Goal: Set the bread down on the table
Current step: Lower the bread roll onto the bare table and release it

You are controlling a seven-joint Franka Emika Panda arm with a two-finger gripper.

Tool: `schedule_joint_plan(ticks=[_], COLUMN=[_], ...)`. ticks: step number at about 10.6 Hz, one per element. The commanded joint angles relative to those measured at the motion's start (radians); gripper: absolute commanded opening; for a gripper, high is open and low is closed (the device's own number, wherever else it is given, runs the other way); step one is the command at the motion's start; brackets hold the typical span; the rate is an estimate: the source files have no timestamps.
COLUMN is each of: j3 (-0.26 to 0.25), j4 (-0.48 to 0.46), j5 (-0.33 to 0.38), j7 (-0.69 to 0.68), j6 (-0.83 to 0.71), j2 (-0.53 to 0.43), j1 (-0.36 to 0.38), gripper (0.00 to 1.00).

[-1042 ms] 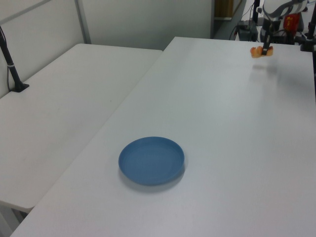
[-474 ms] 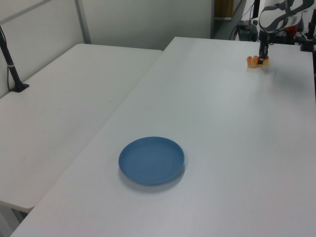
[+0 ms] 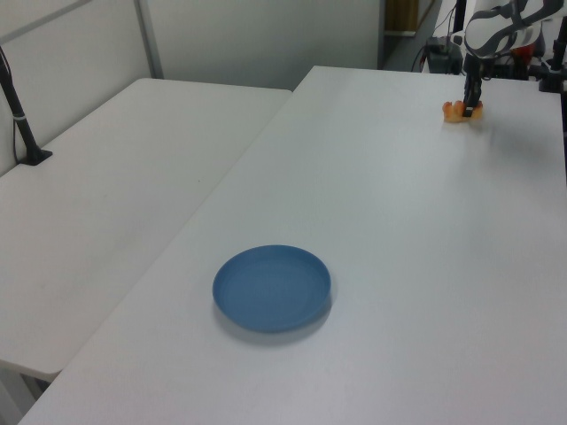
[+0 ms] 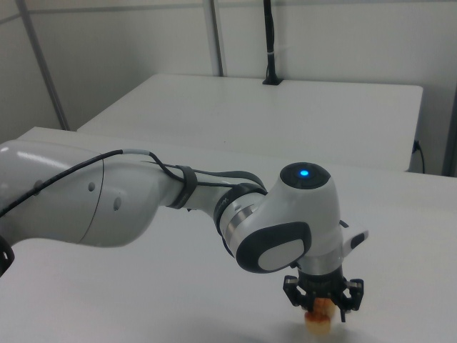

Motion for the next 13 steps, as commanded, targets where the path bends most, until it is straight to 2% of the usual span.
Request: schedule_joint_plan(ticks=[1,9,11,13], j3=[0.000,0.000,0.000,0.003], j4=[-0.009,-0.010,-0.010,-0.007], j5=[0.009,0.011,0.015,0.014], j7=[-0.017,-0.002,0.090,0.209], j6=[0.024,0.020,0.009,-0.059], j2=[-0.004,-0.007,-0.028,-0.088], j1=[0.001,0.002,0.013,0.024], gripper=[1.00,1.00,1.00,1.00])
